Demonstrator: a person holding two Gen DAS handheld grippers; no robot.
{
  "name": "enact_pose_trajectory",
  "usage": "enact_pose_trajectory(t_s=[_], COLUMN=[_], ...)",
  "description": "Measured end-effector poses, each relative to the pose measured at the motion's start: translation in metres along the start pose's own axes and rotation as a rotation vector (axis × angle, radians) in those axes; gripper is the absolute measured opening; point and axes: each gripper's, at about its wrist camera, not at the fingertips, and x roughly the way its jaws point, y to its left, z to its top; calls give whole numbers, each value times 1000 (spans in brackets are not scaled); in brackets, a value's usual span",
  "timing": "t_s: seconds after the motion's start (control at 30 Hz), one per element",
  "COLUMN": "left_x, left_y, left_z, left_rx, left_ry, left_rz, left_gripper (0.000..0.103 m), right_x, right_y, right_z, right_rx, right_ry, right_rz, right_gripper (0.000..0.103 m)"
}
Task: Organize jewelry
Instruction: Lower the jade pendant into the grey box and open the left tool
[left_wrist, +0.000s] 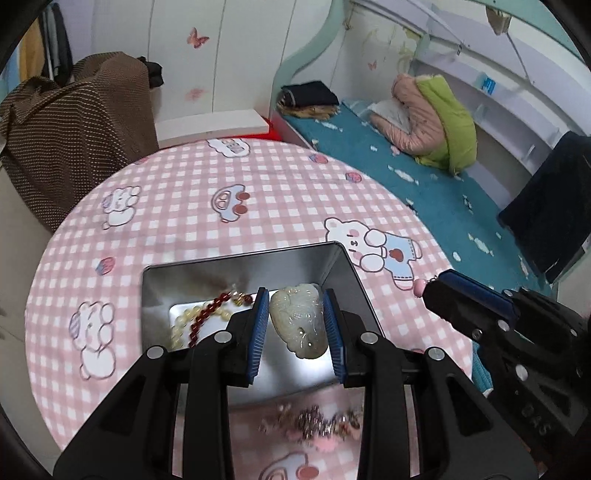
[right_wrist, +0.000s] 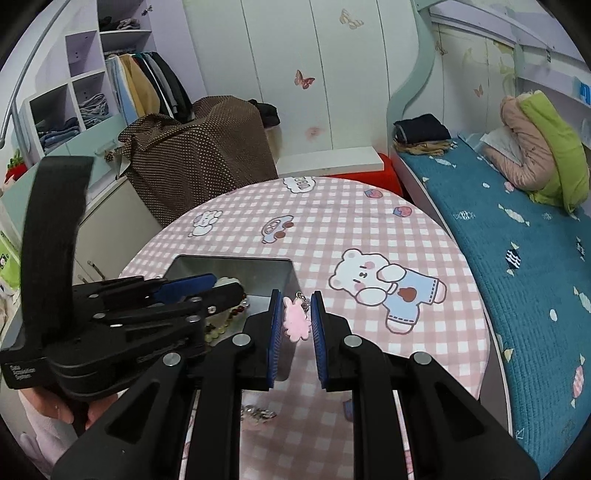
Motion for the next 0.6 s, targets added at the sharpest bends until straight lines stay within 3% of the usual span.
enact_pose_trajectory(t_s=[0.27,0.6], left_x=[49,71], left_y=[1,5], left_z=[8,10], left_rx=[-32,-32], left_ry=[129,170], left_rz=[39,94], left_gripper=[30,30], right_x=[19,26], right_y=[-21,-29], right_z=[-3,-7], right_rx=[40,64], right_ry=[44,65], right_rz=[21,40], right_gripper=[15,14])
